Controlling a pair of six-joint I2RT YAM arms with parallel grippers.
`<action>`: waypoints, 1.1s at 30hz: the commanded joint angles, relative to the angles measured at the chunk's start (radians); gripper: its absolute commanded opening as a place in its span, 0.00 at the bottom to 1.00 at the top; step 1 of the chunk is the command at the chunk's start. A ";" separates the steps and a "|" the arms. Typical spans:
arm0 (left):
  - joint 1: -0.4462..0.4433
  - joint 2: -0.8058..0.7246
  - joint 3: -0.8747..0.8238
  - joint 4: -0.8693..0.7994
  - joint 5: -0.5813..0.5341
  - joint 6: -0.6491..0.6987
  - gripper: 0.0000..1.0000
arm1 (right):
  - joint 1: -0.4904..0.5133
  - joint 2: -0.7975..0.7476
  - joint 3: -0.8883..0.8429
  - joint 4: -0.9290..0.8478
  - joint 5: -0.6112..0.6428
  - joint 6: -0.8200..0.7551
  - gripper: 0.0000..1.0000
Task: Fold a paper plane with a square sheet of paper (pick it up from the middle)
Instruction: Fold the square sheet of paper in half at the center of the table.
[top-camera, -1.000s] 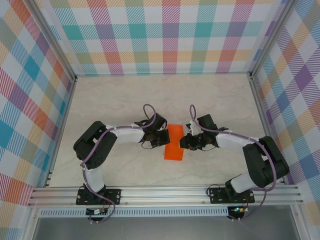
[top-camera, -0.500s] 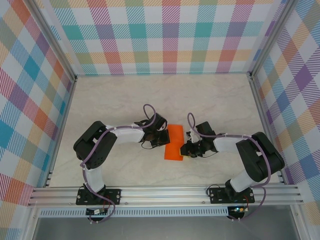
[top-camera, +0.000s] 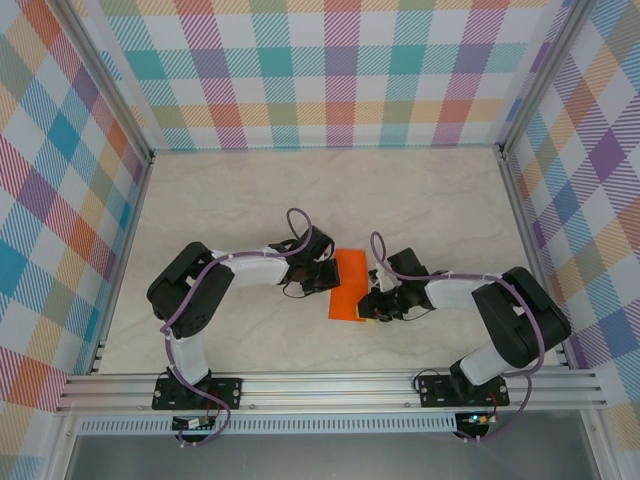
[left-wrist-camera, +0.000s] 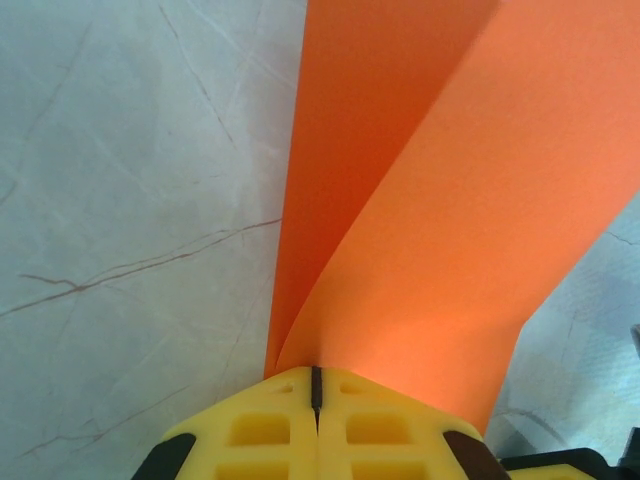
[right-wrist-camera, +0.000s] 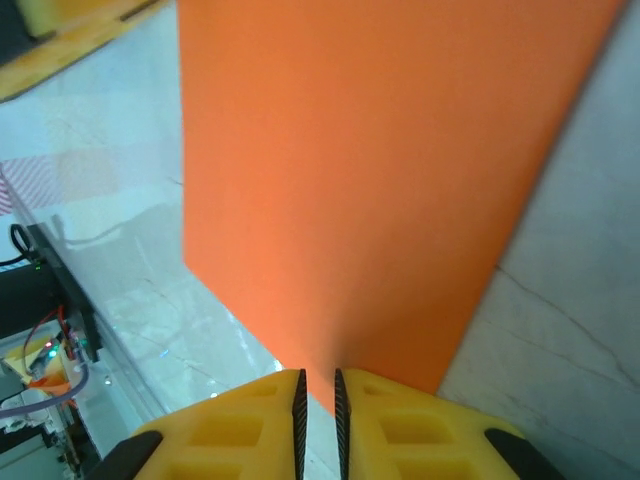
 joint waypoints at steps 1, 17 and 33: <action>-0.011 0.031 -0.004 -0.096 -0.037 0.022 0.00 | 0.016 0.048 -0.022 -0.021 0.045 0.001 0.18; -0.012 0.026 -0.001 -0.106 -0.038 0.027 0.00 | 0.046 -0.036 -0.042 -0.039 0.032 -0.006 0.19; -0.012 0.026 -0.011 -0.112 -0.044 0.032 0.00 | 0.008 -0.056 0.134 -0.084 0.100 0.018 0.18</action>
